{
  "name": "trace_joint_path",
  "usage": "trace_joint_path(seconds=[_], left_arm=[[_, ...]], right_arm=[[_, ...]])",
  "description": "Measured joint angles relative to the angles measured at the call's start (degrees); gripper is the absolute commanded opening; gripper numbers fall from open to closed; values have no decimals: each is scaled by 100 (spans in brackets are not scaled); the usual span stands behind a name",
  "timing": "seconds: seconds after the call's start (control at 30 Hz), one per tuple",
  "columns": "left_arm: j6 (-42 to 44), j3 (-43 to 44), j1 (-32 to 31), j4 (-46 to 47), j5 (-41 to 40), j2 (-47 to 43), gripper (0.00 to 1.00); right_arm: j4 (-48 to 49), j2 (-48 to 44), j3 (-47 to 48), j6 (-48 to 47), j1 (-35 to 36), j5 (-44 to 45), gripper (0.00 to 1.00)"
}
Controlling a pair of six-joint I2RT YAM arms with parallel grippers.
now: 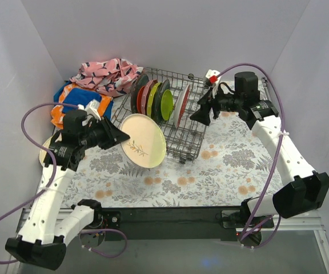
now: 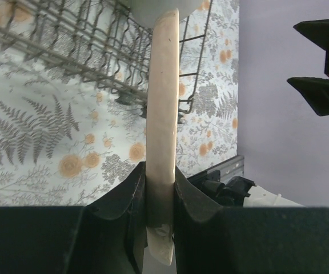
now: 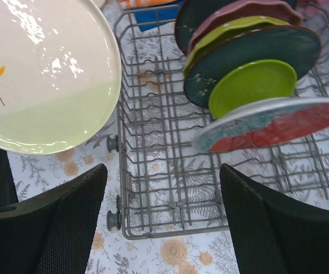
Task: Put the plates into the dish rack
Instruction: Insert the plate into the dish rack
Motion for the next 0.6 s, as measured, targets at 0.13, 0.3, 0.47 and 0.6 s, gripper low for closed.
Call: trace_joint_path(seconds=[0.13,0.3,0.47,0.6], left_arm=[[13,446,0,457,330,704,0],[13,1019,-42,922,625,1384,0],[50,1539,-400,1187,610,1928,0],[155,2118,-951,1226,490,2529,0]], right_arm=[[81,-177,-101,175,-446,160,85],[208,-328,-236,402,-1001,339,85],[315,-332,-358,586,-1377,518,85],[354,-337,-446,704,-1504,605,85]])
